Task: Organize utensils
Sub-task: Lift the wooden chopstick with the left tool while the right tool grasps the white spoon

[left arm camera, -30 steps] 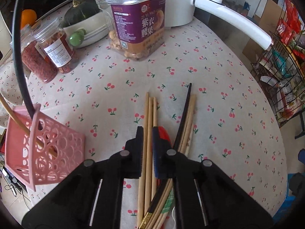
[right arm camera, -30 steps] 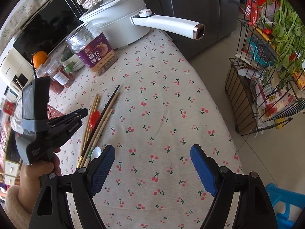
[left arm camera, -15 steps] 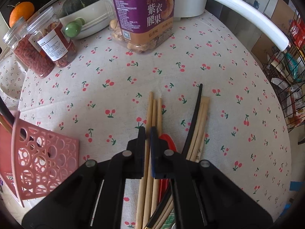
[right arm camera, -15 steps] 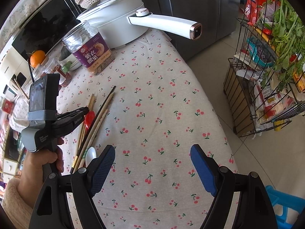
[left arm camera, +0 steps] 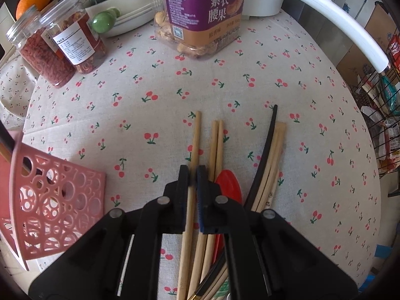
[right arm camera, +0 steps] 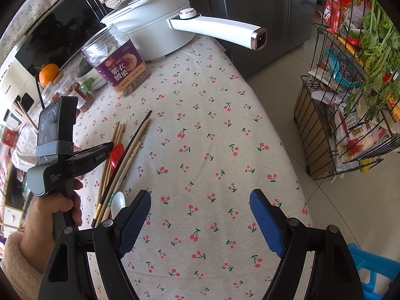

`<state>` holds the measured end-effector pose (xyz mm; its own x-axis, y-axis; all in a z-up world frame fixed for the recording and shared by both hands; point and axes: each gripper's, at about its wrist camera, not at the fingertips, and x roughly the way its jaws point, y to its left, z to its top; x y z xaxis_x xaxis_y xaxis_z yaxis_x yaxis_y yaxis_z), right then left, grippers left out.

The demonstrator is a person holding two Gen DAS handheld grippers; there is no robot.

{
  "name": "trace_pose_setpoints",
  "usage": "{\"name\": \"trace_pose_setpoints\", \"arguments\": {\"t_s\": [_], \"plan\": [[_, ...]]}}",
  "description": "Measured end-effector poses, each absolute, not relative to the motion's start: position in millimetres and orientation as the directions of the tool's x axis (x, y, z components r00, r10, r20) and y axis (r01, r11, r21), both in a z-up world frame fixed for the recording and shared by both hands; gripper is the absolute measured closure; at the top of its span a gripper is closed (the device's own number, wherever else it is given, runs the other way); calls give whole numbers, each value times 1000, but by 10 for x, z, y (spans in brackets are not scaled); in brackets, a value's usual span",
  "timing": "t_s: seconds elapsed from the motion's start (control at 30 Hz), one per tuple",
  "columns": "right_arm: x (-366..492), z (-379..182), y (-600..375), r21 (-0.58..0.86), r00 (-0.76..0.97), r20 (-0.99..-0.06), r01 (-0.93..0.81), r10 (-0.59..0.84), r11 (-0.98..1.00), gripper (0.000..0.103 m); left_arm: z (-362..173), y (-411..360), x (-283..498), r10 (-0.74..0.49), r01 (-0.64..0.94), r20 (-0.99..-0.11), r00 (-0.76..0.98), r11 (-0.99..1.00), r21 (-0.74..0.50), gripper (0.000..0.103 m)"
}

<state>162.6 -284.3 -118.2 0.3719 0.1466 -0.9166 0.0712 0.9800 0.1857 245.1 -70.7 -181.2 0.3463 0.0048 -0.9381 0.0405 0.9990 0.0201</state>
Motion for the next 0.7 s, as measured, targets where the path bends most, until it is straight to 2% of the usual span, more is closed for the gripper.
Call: {"name": "trace_pose_setpoints", "arguments": {"t_s": [0.2,0.37,0.57,0.7], "plan": [[1633,-1211,-2852,191,364,-920,83,148,978,20,-1836,-700,2512,-11,88,-944,330,996,19,96],[1629,-1205,-2857,190,366,-919,90,145,978,20,-1754,-687,2323,-99,136,-940,326,989,-57,96],[1607,-1222,-2772,214,354,-920,88,171,973,20,-1326,-629,1879,-198,210,-889,412,970,-119,96],[1585,-1319,-2597,233,317,-926,56,204,971,20,-1044,-529,1567,-222,255,-848,481,961,-107,96]]}}
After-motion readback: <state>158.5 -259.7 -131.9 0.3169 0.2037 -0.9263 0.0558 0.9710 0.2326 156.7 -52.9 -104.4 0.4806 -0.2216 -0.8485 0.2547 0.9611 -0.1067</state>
